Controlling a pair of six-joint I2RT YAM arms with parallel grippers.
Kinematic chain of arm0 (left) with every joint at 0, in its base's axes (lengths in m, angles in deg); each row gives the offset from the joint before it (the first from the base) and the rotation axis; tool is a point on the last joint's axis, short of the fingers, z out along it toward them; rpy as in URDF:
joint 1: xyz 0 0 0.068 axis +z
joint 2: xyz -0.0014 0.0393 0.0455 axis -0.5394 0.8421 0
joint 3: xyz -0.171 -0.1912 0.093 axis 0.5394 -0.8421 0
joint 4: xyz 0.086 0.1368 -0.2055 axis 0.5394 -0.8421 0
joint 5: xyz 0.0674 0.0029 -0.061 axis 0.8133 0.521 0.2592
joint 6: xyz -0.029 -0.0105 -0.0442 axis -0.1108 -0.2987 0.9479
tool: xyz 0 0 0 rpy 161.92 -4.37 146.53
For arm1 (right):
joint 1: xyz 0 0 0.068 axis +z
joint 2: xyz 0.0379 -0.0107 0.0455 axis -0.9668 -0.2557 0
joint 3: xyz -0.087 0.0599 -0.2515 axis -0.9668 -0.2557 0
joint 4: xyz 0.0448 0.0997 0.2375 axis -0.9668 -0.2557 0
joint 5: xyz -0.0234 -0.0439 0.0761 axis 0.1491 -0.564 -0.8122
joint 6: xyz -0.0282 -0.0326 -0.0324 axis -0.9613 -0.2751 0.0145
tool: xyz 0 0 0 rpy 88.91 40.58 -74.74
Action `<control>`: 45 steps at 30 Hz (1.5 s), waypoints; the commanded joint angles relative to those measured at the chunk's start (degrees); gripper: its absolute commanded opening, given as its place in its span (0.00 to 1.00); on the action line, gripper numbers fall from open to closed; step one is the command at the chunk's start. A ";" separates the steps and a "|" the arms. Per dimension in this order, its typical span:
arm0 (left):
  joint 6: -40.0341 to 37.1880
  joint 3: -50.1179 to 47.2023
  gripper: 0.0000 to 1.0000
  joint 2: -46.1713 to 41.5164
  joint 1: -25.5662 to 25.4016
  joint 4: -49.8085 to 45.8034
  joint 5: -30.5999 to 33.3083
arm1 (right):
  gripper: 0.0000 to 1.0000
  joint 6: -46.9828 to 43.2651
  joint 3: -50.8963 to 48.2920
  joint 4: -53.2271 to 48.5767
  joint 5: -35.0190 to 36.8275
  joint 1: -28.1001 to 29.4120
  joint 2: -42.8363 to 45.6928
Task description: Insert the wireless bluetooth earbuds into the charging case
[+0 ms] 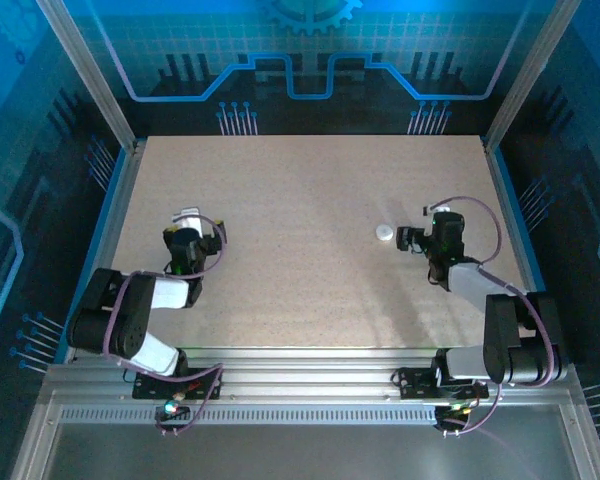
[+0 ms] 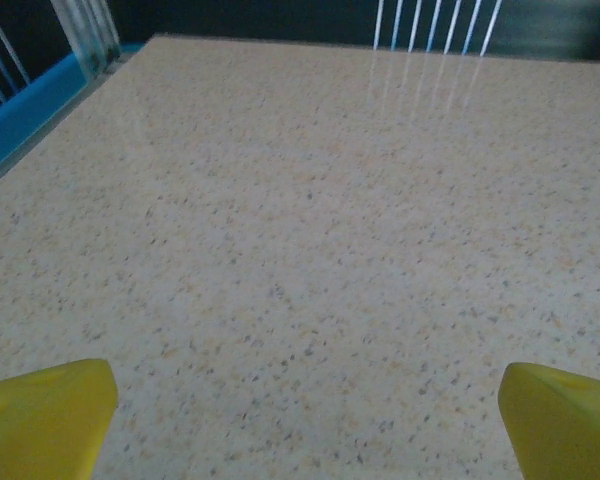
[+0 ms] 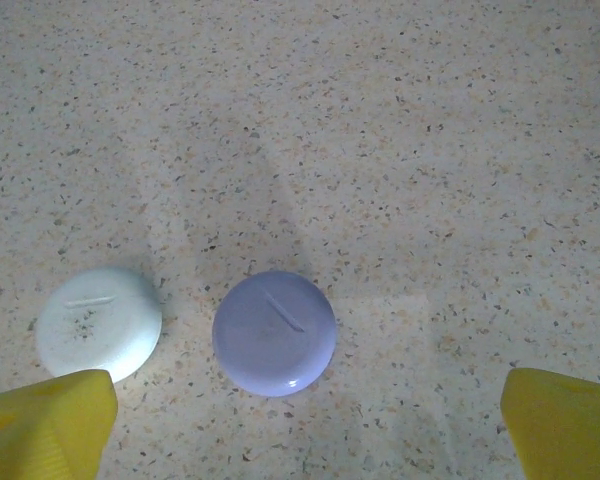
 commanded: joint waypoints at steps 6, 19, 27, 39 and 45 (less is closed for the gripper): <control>-2.12 -0.94 0.99 1.63 -0.31 7.54 -1.33 | 1.00 -4.96 -2.13 13.00 3.42 4.05 -0.29; 1.01 1.45 0.99 0.78 3.32 1.32 -6.31 | 1.00 -8.23 -5.16 27.56 -11.17 0.05 -8.42; 1.23 1.56 0.99 0.78 3.59 0.98 -6.64 | 1.00 -8.78 -4.94 27.69 -10.27 0.75 -8.84; 0.79 1.53 0.99 0.79 3.50 1.17 -6.99 | 1.00 -8.78 -4.92 27.60 -10.18 0.78 -8.84; 0.61 1.63 0.99 0.81 3.50 1.04 -7.45 | 1.00 -8.68 -4.94 27.60 -10.42 0.66 -8.84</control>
